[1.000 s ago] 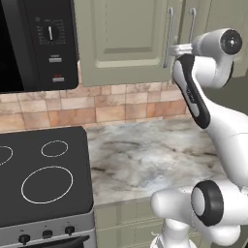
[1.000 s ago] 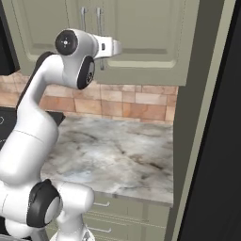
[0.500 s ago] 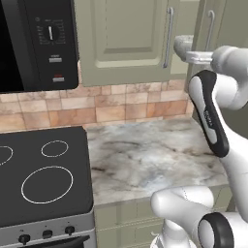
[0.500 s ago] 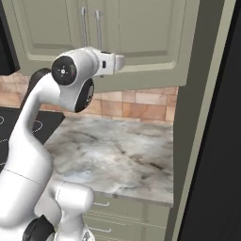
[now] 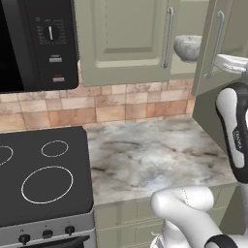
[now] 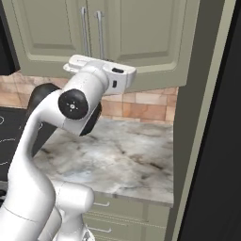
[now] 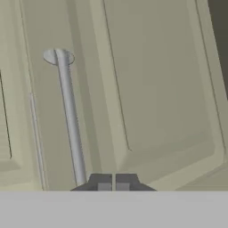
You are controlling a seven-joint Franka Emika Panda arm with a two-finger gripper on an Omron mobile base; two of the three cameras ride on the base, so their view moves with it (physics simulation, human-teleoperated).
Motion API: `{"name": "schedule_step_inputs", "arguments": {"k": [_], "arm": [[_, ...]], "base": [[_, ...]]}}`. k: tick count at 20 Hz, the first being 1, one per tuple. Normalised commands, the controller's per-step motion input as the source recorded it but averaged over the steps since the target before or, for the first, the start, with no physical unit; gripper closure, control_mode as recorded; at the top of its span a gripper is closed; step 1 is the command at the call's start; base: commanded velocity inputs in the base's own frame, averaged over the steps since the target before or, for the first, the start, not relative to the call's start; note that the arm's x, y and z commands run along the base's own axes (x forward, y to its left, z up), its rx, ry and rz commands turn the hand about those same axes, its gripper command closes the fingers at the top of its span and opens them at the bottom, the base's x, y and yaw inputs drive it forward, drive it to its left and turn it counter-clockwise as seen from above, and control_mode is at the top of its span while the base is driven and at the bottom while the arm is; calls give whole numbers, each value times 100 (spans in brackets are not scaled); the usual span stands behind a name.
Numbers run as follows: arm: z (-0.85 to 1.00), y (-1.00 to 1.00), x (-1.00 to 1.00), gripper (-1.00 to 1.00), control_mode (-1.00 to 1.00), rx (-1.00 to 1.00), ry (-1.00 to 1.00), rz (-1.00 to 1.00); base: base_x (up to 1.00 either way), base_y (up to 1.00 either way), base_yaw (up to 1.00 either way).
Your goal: Move the bowls from the cabinet to the plates on the dining table.
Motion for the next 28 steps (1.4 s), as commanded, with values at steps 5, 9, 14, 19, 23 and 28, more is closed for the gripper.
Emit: {"name": "schedule_step_inputs", "arguments": {"k": [5,9,14,19,23,28], "arm": [[10,-36,-50,-100,-100,7,-10,2],[2,2,-65,-100,-100,0,-7,0],[0,36,-66,-100,-100,-1,-6,0],[0,57,-44,-100,-100,-8,-4,0],[-4,47,-13,-100,-100,-14,-1,0],[-4,25,0,-100,-100,-18,0,-3]], "base": [[0,0,0],[0,0,0],[0,0,0],[0,0,0],[0,0,0],[0,0,0]]}}
